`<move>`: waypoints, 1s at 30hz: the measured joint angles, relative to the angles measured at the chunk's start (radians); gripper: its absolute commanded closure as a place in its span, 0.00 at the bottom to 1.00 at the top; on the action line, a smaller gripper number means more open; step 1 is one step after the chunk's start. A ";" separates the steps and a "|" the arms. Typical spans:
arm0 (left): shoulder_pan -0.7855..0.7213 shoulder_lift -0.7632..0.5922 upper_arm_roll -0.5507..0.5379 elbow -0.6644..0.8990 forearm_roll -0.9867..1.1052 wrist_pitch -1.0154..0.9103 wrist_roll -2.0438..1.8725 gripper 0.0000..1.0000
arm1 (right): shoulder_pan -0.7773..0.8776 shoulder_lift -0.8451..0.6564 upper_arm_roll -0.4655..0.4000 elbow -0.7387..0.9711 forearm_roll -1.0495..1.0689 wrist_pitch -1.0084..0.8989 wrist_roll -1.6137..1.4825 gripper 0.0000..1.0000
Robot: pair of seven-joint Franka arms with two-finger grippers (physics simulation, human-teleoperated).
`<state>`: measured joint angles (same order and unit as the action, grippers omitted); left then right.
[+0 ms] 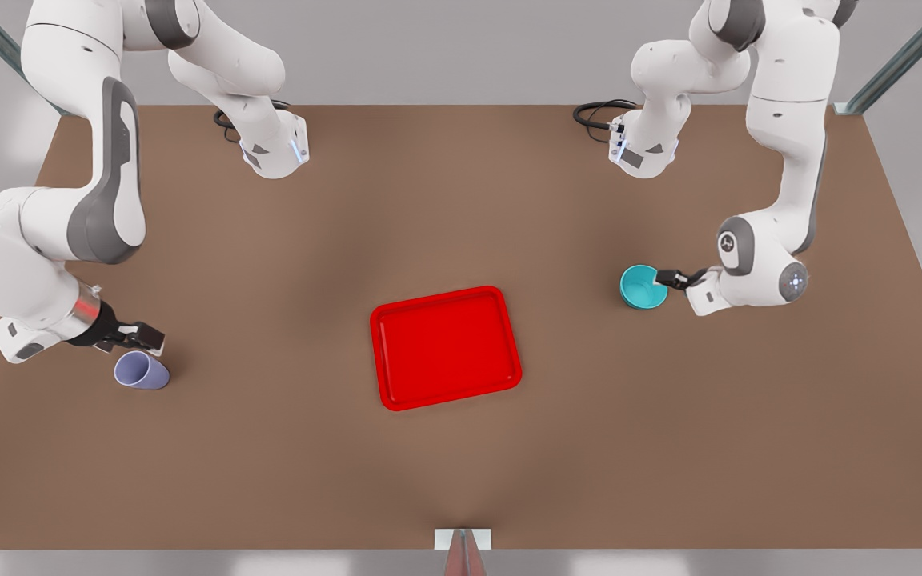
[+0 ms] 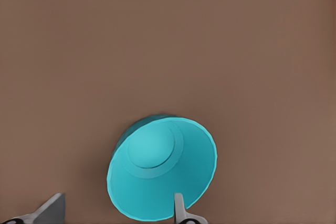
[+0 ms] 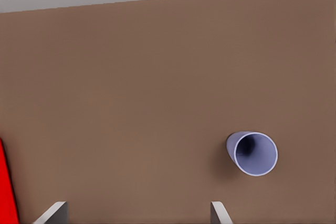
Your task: Place the bowl on the tray with the left arm and the cup on the tray with the right arm
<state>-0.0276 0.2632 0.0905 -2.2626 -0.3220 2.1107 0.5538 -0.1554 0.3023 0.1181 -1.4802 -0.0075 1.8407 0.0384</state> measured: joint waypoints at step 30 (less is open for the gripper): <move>-0.051 0.083 -0.002 -0.028 -0.011 0.104 -0.006 0.79 | 0.003 0.000 0.000 0.000 0.001 -0.001 0.000 0.00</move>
<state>-0.0782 0.3467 0.0890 -2.2902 -0.3331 2.2143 0.5477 -0.1521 0.3023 0.1180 -1.4803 -0.0061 1.8401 0.0384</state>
